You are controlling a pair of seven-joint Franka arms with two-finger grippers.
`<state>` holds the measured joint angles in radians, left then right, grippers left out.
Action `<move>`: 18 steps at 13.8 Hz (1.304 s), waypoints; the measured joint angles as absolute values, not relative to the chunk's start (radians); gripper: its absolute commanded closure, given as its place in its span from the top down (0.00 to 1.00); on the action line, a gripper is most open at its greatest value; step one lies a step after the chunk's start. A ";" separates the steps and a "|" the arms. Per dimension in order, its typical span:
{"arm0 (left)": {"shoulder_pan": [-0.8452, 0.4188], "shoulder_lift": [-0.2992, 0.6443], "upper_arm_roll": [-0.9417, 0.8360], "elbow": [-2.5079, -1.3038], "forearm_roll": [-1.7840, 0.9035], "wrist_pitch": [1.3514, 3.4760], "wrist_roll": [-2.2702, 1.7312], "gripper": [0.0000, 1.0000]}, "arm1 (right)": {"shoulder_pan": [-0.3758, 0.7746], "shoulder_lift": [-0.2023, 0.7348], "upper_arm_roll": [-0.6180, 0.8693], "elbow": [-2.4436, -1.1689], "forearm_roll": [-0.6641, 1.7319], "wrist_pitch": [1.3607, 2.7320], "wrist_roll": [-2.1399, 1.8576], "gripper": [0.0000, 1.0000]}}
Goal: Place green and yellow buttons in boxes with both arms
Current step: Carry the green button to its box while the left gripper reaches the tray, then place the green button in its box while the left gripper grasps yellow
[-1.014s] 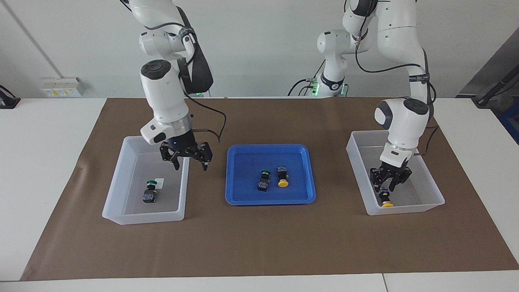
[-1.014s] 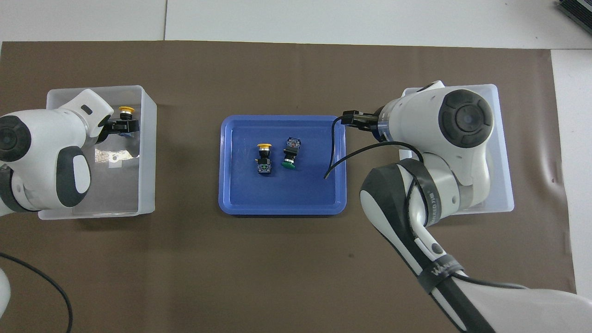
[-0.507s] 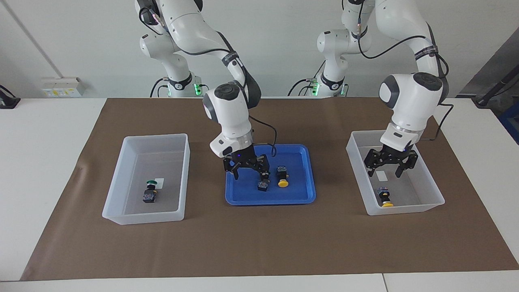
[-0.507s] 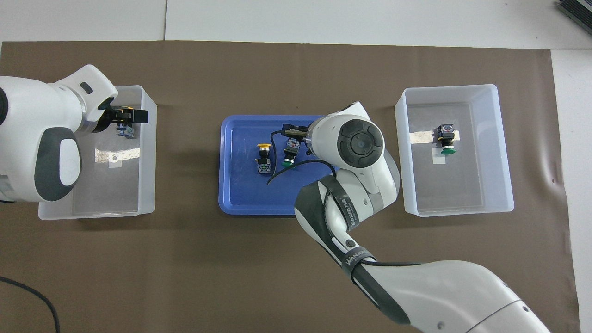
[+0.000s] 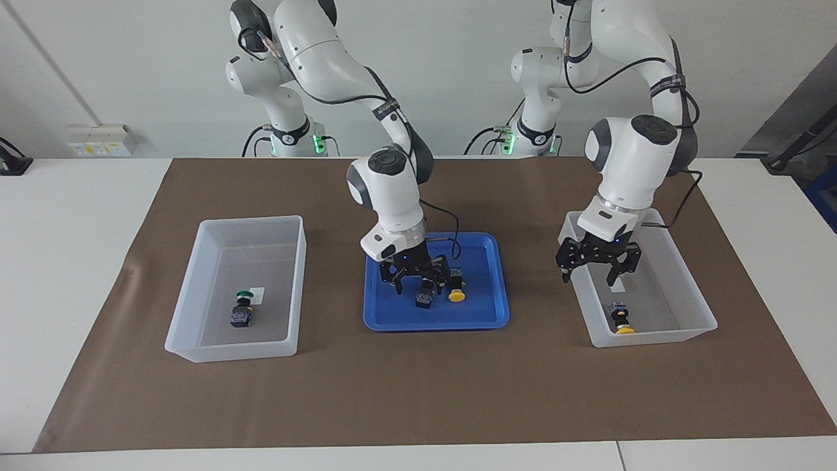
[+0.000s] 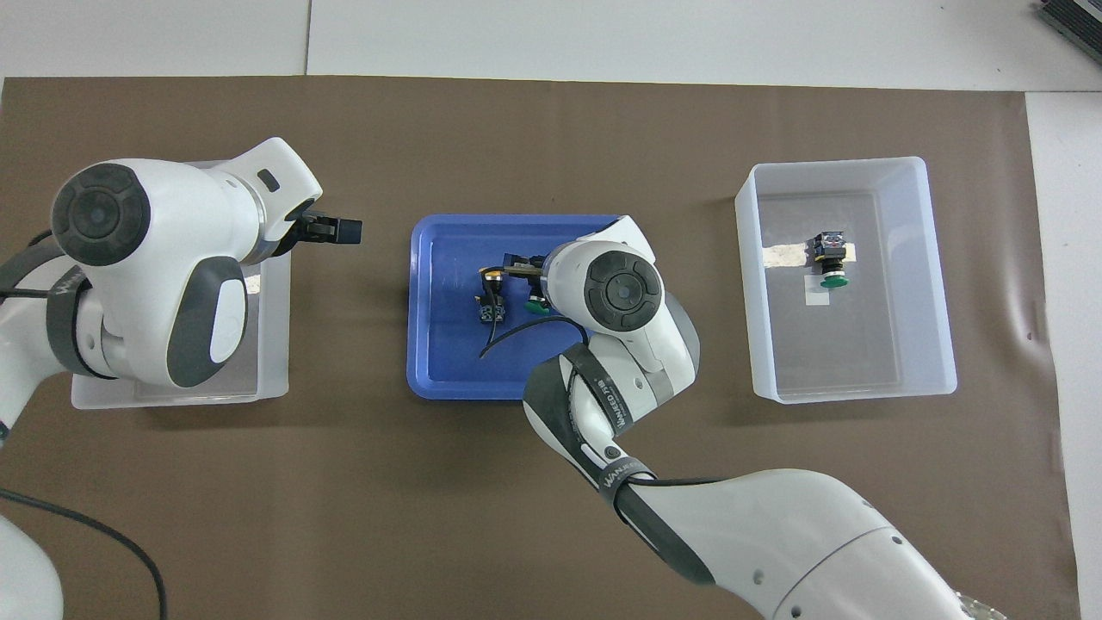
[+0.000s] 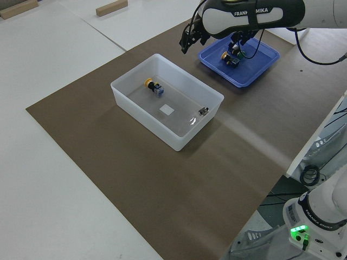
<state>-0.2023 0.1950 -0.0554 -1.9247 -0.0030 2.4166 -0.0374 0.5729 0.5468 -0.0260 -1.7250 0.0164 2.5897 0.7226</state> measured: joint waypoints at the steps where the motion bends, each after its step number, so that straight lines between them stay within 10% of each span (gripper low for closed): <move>1: -0.211 0.200 -0.056 -1.926 -0.003 2.424 -0.045 1.00 | 0.574 0.549 -0.026 -1.725 0.016 2.589 0.723 0.00; 8: -0.308 0.272 -0.056 -1.946 -0.003 2.541 -0.160 1.00 | 0.549 0.511 -0.057 -1.676 -0.003 2.481 0.725 0.00; 18: -0.509 0.344 -0.059 -2.056 -0.003 2.736 -0.325 1.00 | 0.189 0.238 -0.062 -1.675 -0.006 2.058 -0.017 0.00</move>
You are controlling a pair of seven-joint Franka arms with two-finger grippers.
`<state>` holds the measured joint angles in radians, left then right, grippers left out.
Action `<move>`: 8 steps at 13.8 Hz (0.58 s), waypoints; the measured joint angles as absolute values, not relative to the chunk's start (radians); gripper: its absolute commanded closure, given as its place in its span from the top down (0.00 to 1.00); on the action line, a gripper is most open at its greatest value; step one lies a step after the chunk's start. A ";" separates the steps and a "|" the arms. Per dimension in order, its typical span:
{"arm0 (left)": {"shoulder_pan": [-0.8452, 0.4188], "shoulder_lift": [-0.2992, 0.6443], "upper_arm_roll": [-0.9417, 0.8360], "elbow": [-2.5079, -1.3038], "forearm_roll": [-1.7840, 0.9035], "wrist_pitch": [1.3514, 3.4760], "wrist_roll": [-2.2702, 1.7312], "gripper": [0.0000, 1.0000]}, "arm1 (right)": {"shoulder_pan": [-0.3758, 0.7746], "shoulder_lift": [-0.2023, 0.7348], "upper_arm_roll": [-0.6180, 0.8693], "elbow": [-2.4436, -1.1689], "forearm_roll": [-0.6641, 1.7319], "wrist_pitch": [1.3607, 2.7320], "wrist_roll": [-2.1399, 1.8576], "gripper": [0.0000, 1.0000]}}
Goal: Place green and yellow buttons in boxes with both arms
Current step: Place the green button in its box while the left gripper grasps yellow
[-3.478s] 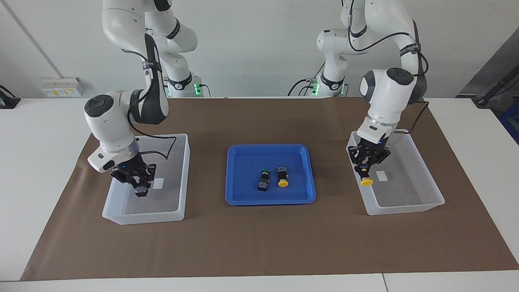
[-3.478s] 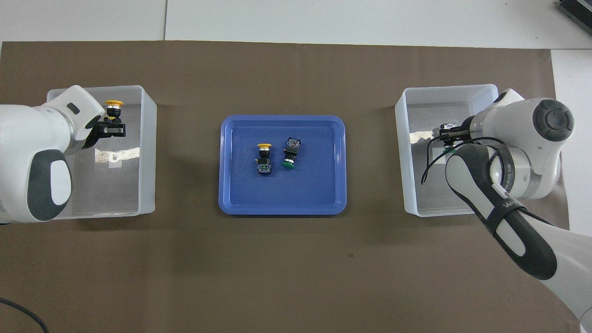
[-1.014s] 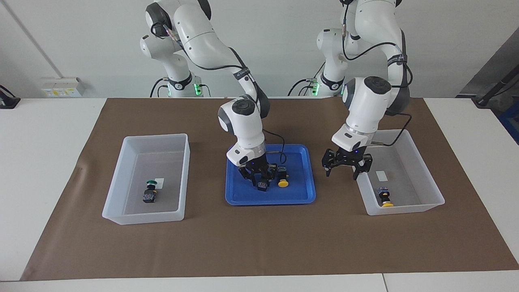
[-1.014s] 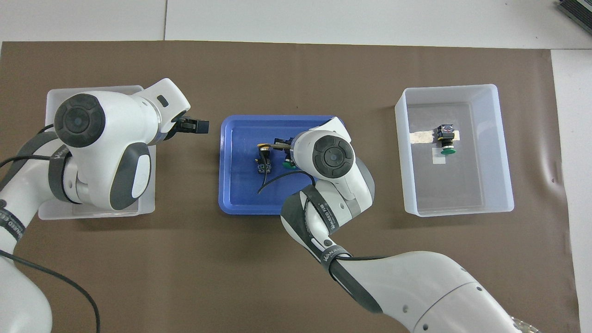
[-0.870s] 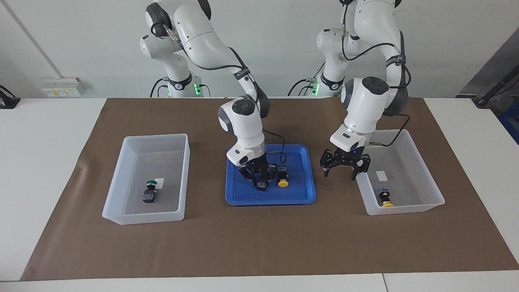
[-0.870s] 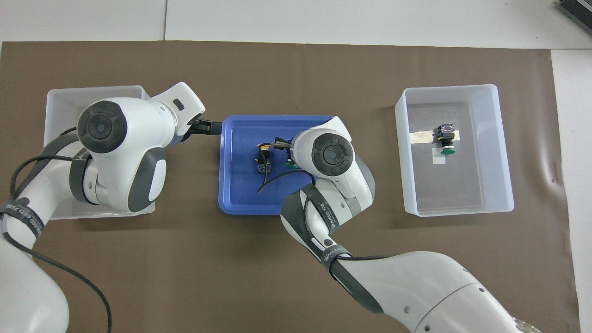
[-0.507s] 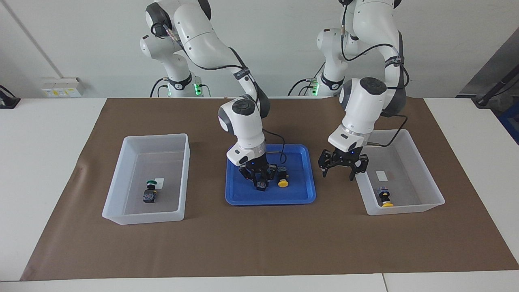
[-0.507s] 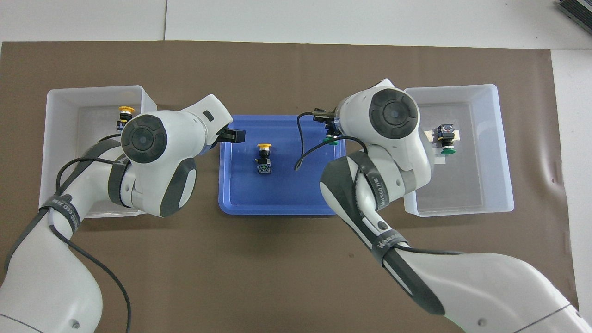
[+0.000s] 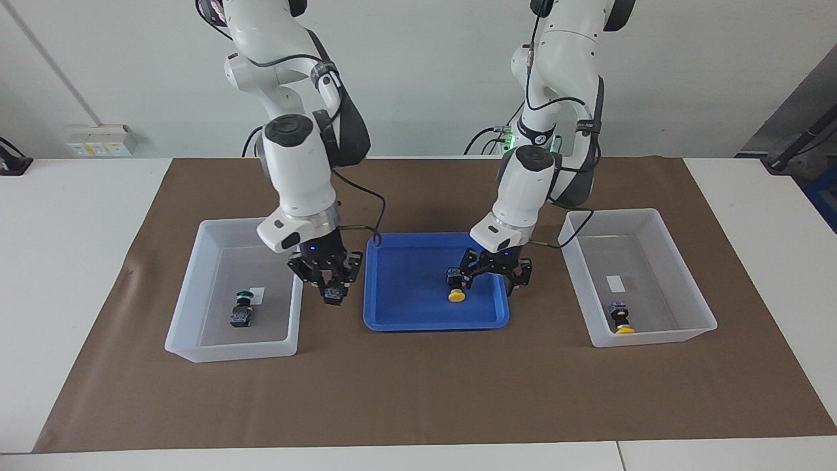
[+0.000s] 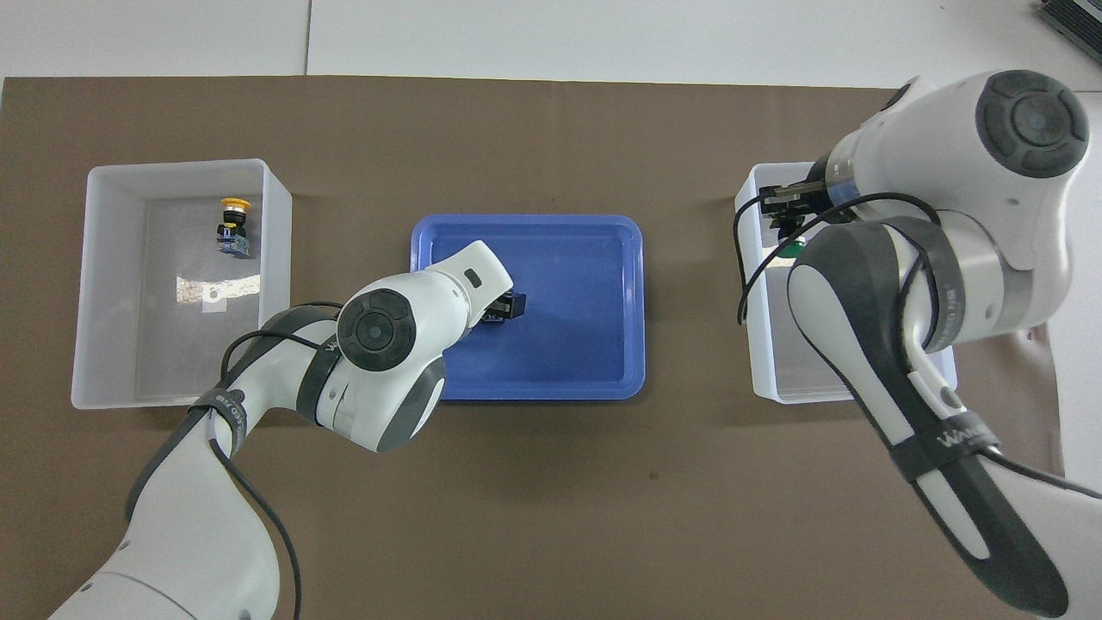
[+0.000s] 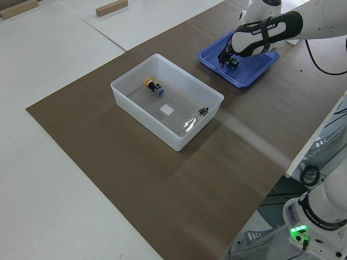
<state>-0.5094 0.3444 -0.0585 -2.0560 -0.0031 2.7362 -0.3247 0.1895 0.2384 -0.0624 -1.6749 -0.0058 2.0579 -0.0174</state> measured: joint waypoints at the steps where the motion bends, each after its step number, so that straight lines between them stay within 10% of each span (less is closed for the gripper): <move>1: -0.523 0.347 -0.059 -2.062 -0.003 2.744 -0.335 1.00 | 0.161 0.229 -0.063 -1.695 -0.006 2.046 -0.101 0.00; 2: -0.534 0.349 -0.058 -2.068 -0.003 2.756 -0.342 0.72 | 0.137 0.219 -0.062 -1.730 -0.006 2.045 -0.179 0.00; 3: -0.539 0.351 -0.058 -2.073 -0.003 2.770 -0.346 0.20 | 0.121 0.208 -0.062 -1.770 -0.006 2.048 -0.238 0.00; 5: -0.542 0.353 -0.055 -2.081 -0.003 2.790 -0.348 0.00 | 0.102 0.183 -0.062 -1.865 -0.006 2.087 -0.317 0.00; 8: -0.540 0.353 -0.044 -2.082 -0.003 2.794 -0.348 0.00 | 0.096 0.165 -0.061 -2.002 -0.006 2.203 -0.343 0.00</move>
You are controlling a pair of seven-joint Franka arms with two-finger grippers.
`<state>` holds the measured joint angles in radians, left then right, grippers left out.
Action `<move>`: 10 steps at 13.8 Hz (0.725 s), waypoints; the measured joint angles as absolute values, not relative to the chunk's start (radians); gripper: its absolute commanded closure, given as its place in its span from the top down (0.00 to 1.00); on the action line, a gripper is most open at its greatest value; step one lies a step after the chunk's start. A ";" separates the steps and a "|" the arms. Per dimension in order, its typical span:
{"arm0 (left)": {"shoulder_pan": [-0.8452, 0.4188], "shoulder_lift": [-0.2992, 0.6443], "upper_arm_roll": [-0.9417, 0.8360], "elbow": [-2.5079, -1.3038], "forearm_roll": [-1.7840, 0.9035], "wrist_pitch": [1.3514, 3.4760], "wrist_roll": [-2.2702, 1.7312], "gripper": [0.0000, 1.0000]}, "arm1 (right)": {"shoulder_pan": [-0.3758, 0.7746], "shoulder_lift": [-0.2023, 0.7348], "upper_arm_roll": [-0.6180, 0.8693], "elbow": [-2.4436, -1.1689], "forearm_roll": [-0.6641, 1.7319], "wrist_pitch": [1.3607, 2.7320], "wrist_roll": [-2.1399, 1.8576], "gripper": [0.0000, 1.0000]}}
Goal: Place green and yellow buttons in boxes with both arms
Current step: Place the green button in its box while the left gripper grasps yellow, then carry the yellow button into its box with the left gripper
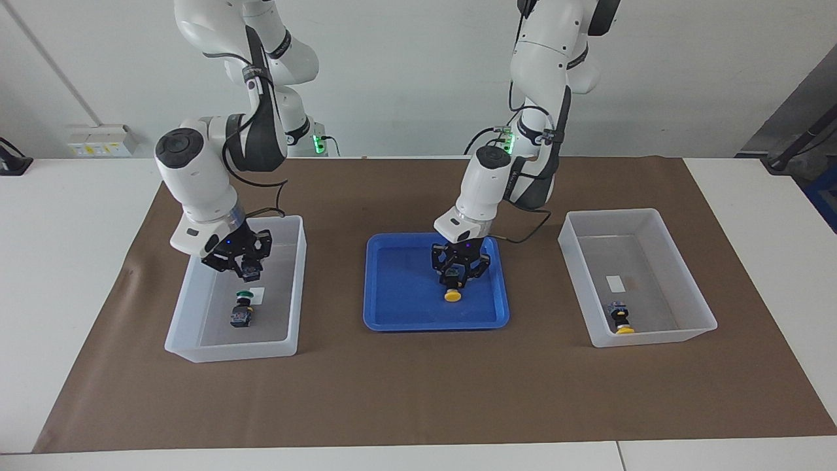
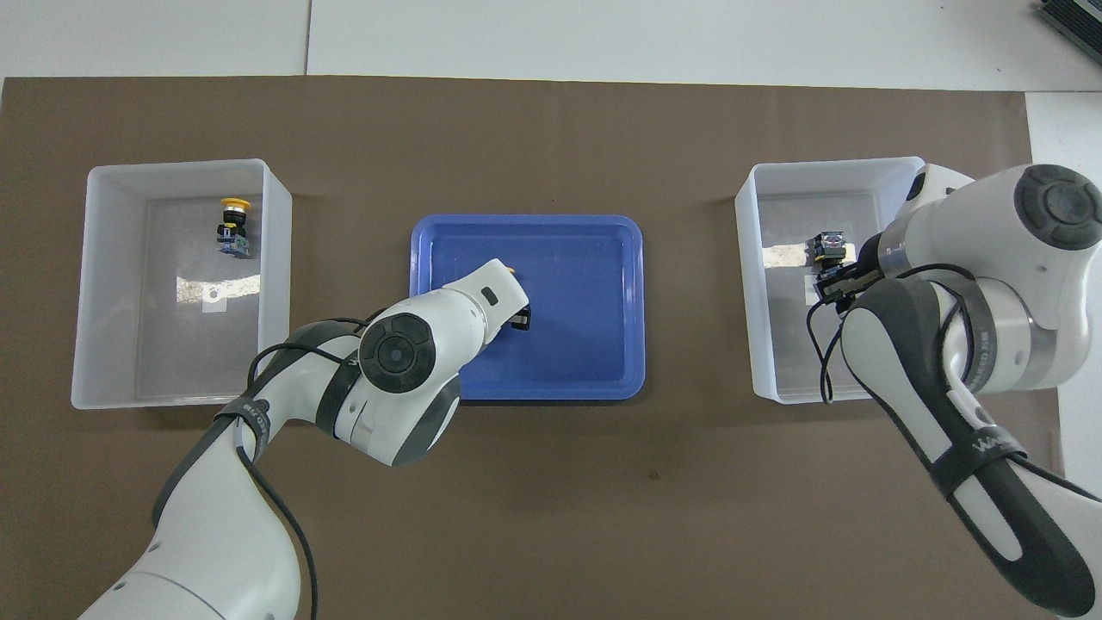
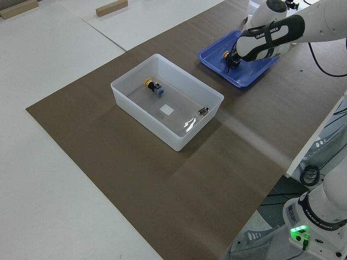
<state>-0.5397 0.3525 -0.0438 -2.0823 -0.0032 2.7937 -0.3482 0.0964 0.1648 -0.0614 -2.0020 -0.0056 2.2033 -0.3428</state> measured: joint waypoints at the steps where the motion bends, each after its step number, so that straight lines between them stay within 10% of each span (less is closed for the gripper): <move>1: -0.538 0.352 -0.040 -2.081 -0.003 2.794 -0.349 0.00 | 0.097 0.164 -0.060 -2.038 -0.006 2.243 -0.343 0.01; 3: -0.521 0.343 -0.033 -2.075 -0.003 2.793 -0.350 0.00 | 0.095 0.163 -0.060 -2.095 -0.006 2.310 -0.343 0.27; 5: -0.478 0.309 -0.029 -2.066 -0.003 2.769 -0.349 0.00 | 0.094 0.163 -0.060 -2.119 -0.003 2.333 -0.314 1.00; 10: -0.320 0.189 -0.024 -2.004 -0.003 2.559 -0.252 0.00 | 0.096 0.150 -0.057 -2.099 -0.003 2.344 -0.165 1.00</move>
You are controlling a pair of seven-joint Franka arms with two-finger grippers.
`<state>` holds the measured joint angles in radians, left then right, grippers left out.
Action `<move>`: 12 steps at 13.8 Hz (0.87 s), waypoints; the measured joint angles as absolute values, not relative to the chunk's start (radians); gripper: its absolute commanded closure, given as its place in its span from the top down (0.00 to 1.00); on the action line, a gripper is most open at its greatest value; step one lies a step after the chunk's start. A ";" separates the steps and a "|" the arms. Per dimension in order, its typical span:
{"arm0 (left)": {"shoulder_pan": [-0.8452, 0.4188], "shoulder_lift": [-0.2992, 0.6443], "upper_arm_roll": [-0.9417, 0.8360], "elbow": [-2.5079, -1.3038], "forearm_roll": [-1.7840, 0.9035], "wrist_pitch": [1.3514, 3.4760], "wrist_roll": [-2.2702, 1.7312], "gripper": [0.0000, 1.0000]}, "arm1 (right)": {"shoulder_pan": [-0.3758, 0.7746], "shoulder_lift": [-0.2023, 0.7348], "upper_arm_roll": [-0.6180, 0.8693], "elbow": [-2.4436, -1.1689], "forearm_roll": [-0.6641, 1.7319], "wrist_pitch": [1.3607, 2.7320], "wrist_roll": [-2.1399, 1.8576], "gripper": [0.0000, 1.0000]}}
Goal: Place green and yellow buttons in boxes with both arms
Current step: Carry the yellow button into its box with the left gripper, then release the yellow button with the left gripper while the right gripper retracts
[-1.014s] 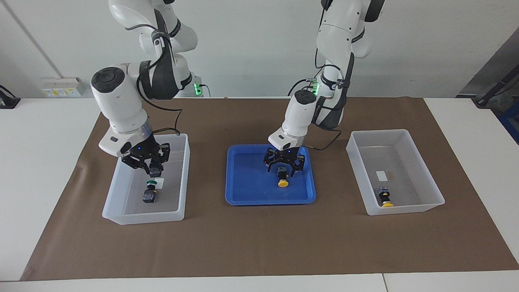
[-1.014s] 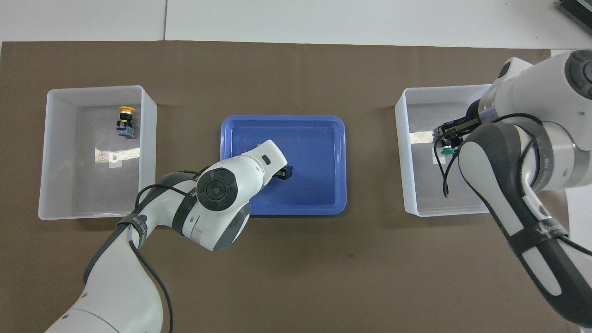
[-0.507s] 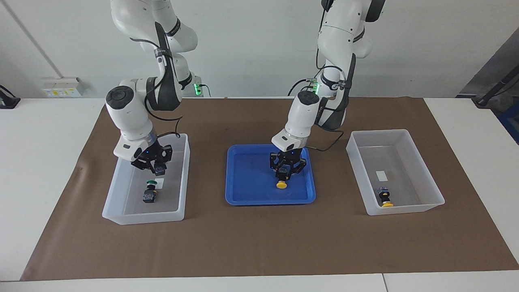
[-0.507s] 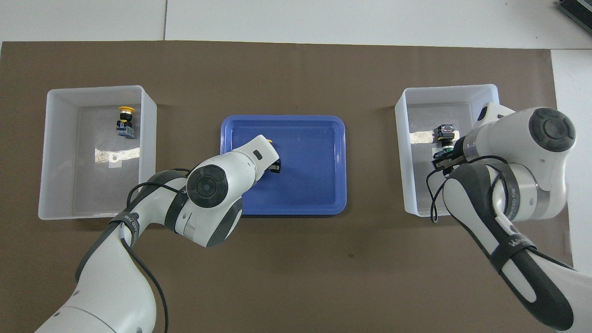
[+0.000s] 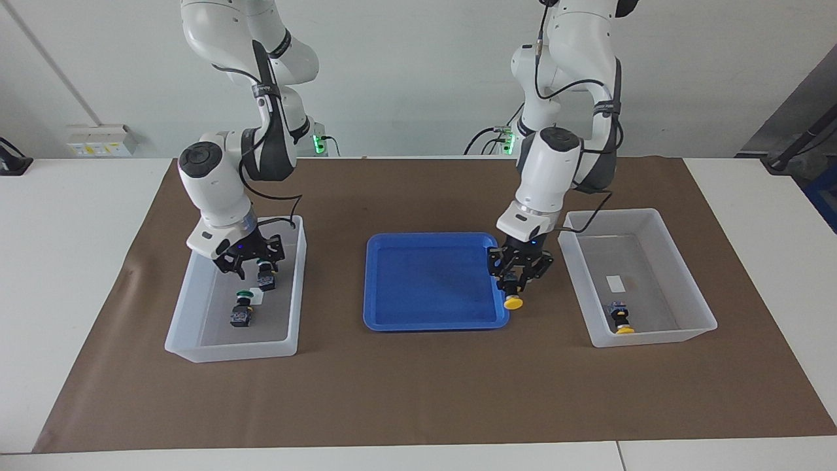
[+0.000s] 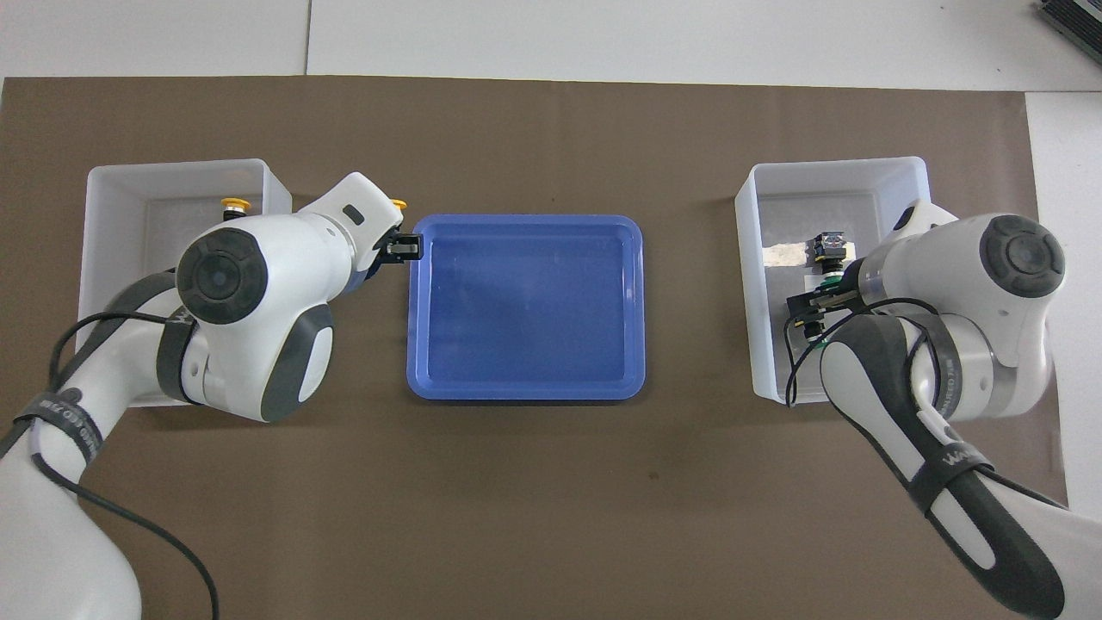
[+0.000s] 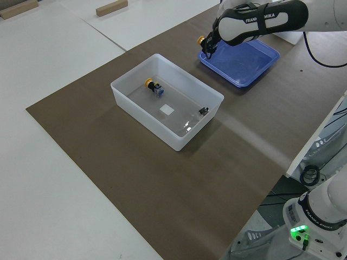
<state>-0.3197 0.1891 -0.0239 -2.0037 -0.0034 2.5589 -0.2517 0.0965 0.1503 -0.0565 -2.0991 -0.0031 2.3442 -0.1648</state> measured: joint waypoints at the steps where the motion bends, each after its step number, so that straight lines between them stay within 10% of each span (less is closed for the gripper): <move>1: -0.283 0.173 -0.023 -1.995 -0.003 2.533 -0.204 0.00 | 0.097 0.146 -0.055 -2.074 -0.003 2.344 -0.132 1.00; 12: 0.016 0.157 -0.025 -1.995 -0.006 2.515 -0.016 0.00 | 0.081 0.045 -0.065 -1.662 -0.006 1.793 0.056 1.00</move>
